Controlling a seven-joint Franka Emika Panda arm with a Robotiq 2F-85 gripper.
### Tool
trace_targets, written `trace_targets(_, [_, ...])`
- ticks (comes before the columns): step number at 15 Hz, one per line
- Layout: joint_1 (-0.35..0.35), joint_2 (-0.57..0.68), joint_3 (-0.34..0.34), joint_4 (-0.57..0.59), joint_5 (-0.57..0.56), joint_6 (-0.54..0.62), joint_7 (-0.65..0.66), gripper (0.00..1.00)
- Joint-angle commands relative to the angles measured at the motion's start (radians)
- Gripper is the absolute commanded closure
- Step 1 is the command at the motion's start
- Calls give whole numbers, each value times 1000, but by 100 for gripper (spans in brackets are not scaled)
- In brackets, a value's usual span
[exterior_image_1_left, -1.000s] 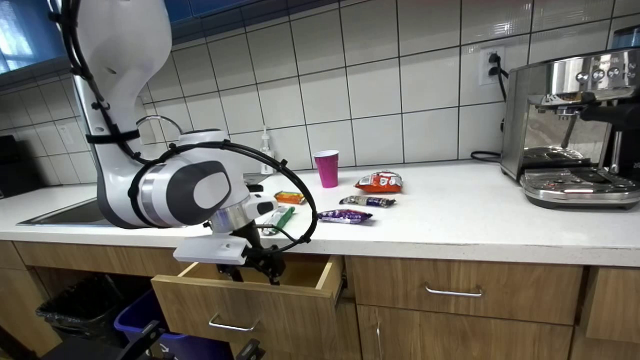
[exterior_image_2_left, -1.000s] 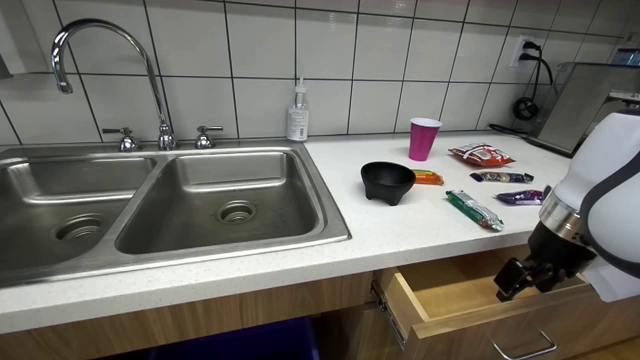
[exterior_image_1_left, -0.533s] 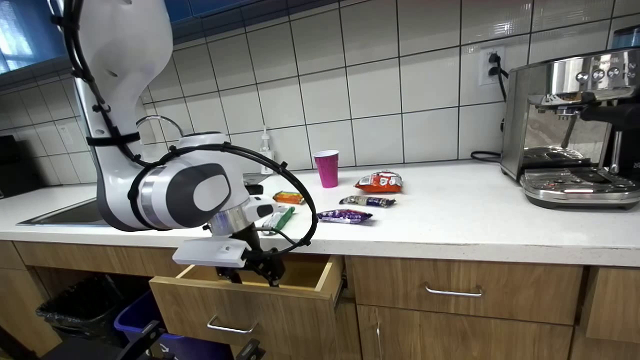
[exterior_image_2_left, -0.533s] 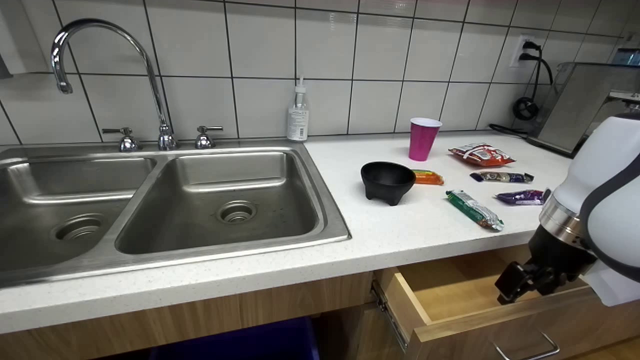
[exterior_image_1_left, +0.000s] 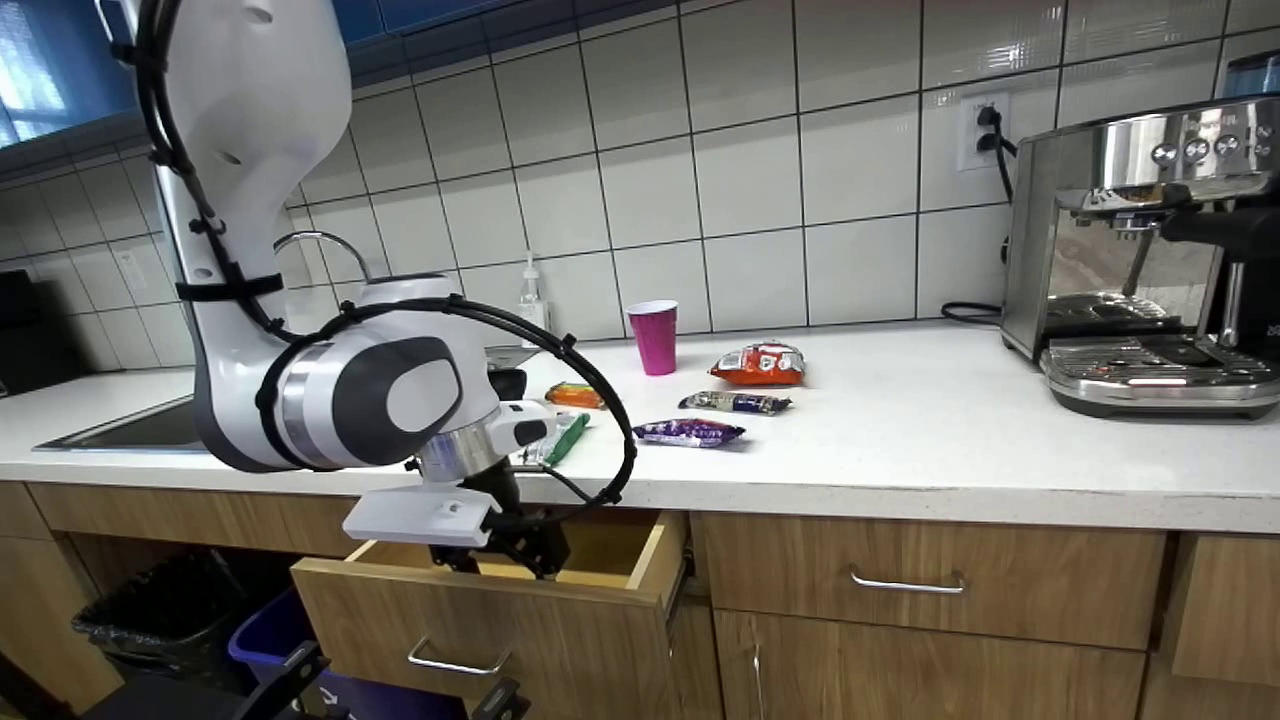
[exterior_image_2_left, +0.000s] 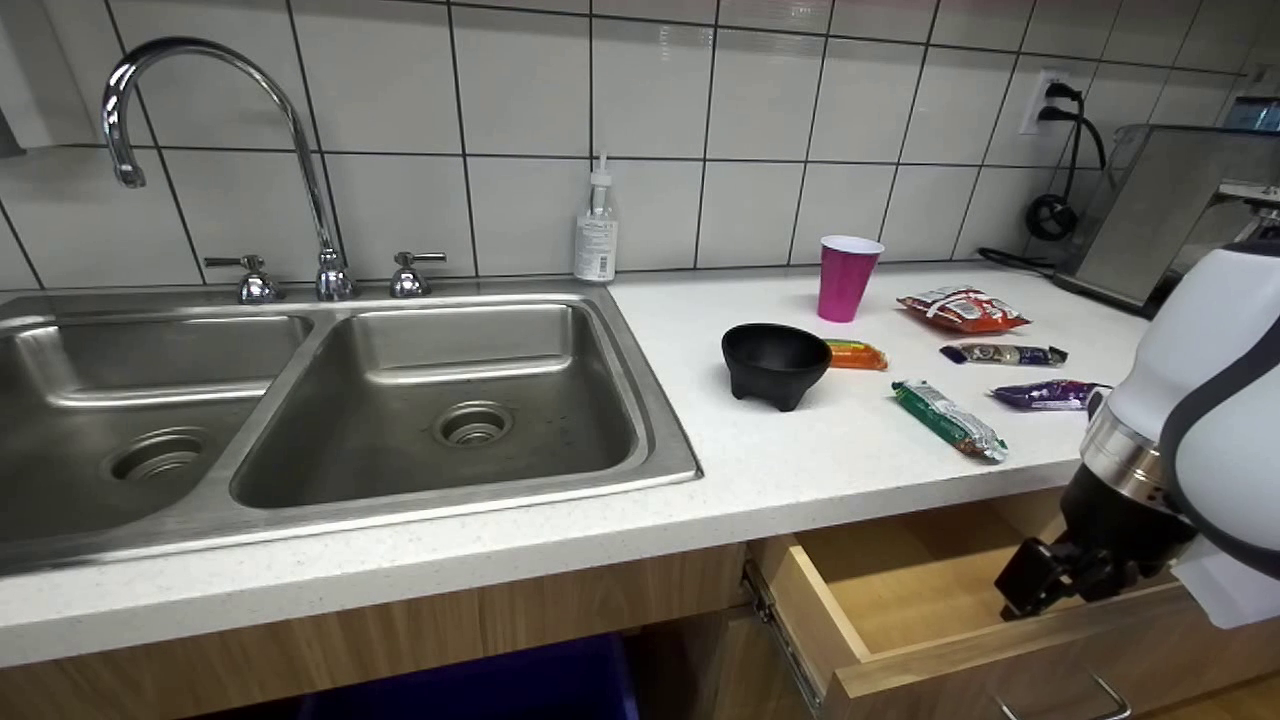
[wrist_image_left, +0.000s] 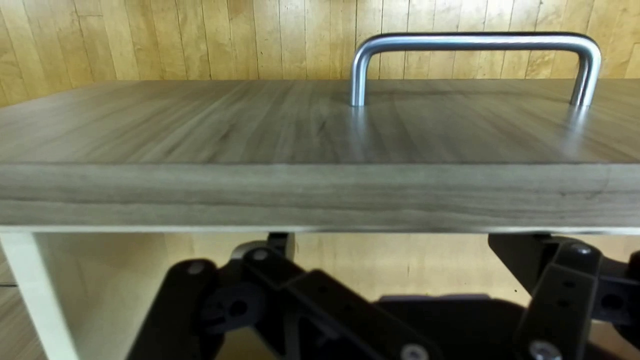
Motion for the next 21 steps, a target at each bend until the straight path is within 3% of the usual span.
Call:
trace_targets(1, [17,22,-15,1,-11,-13,-4,0])
trace_targets(21, [2,28,-16,-2,-63,-48,-48,0])
